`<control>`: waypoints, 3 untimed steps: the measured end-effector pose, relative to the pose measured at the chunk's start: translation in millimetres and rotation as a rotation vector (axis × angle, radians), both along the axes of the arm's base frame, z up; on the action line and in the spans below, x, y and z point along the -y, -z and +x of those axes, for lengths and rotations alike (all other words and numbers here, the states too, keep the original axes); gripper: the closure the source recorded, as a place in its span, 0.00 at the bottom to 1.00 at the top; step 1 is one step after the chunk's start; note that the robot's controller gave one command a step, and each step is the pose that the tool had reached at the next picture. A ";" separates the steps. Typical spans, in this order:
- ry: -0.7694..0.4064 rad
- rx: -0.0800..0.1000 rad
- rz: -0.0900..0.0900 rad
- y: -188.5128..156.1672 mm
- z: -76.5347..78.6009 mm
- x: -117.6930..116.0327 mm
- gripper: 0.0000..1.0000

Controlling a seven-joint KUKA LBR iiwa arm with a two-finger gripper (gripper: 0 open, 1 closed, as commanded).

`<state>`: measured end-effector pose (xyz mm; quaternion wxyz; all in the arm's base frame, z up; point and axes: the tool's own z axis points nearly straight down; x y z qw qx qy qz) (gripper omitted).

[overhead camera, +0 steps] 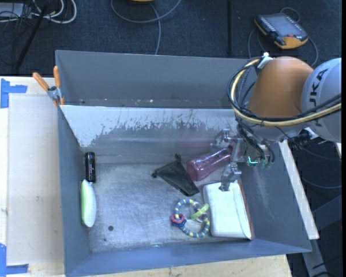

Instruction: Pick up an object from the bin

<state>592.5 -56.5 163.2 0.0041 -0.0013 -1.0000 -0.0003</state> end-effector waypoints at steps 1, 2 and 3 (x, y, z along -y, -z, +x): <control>-0.001 0.007 -0.001 -4.5 1.7 -0.2 0.00; 0.068 0.023 0.002 66.7 7.6 -17.4 1.00; 0.067 0.023 0.002 66.7 7.6 -17.5 1.00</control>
Offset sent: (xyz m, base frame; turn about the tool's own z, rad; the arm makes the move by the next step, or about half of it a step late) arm 0.0028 0.0151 -0.0715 0.0709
